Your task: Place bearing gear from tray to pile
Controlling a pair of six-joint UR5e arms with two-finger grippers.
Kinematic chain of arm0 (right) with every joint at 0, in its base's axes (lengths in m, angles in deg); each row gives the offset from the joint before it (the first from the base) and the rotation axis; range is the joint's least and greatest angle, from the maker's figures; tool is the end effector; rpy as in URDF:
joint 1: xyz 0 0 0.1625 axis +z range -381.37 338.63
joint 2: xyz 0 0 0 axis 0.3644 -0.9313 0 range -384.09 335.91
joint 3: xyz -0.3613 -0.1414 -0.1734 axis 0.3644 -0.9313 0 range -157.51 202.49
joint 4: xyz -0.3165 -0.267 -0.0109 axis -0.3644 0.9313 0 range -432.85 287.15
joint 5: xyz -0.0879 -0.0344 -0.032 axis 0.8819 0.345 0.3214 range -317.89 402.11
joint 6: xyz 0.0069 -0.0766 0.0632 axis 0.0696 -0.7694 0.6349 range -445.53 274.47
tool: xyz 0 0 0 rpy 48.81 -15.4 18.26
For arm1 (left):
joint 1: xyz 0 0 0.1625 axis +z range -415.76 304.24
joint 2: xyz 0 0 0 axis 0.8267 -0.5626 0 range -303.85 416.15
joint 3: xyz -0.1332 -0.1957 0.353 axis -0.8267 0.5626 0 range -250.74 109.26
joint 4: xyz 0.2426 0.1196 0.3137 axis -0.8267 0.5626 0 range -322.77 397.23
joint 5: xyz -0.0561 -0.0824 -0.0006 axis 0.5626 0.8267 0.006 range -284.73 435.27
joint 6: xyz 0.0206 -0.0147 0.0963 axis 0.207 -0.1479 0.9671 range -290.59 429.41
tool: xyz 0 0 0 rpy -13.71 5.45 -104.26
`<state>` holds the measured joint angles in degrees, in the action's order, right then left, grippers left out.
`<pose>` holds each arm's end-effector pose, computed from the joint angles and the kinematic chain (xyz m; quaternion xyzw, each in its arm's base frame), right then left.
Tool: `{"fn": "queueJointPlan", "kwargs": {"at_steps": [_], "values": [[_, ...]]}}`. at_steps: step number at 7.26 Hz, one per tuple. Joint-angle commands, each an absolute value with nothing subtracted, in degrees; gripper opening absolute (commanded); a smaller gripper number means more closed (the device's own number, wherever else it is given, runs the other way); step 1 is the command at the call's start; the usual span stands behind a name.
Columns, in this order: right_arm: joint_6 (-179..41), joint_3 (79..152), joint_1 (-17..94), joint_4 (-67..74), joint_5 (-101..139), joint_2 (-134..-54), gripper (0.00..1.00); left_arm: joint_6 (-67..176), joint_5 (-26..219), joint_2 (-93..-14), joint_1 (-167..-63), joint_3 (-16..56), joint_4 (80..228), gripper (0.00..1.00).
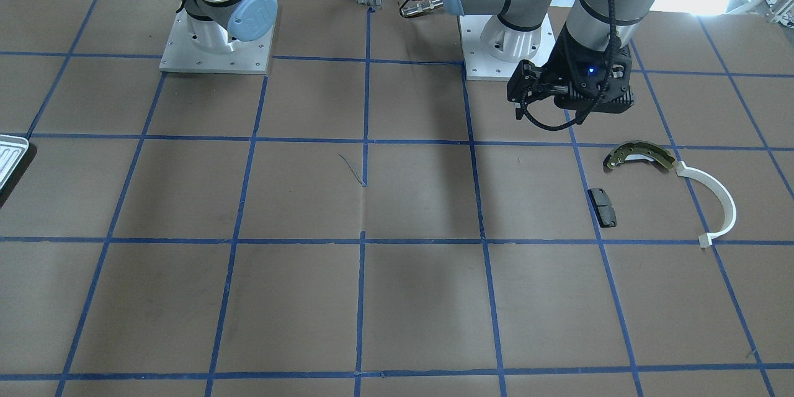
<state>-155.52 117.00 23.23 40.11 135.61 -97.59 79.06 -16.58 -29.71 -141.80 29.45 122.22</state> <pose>-0.3306 -0.5047 0.3336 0.2123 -0.9766 -0.0167 0.0308 -0.0981 -0.4651 0.4439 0.0497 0.9986 0.0109 0.0150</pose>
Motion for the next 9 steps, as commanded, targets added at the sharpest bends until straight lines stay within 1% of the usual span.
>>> {"fn": "queueJointPlan", "kwargs": {"at_steps": [1, 2, 3, 4, 8, 9], "values": [[-161.3, 117.0, 18.6, 47.2, 132.6, -90.3, 1.00, 79.2, -16.6, -29.7, -141.8, 29.5, 122.2, 1.00], [-160.6, 117.0, 16.4, 47.5, 132.2, -87.3, 1.00, 79.2, -16.6, -29.8, -141.6, 29.5, 122.2, 1.00], [-158.6, 116.9, 15.9, 48.9, 132.7, -85.3, 0.88, 79.2, -16.5, -29.6, -141.6, 29.4, 122.0, 1.00], [-158.0, 117.1, 15.9, 49.7, 133.3, -84.5, 0.80, 79.2, -16.5, -29.6, -141.6, 29.5, 122.1, 1.00], [-154.8, 117.1, 15.8, 50.4, 138.9, -83.1, 0.78, 79.0, -16.6, -29.6, -141.4, 29.5, 120.5, 1.00], [-154.5, 117.1, 15.8, 50.4, 138.9, -83.1, 0.74, 79.0, -16.6, -29.6, -141.4, 29.5, 120.5, 1.00]]}}
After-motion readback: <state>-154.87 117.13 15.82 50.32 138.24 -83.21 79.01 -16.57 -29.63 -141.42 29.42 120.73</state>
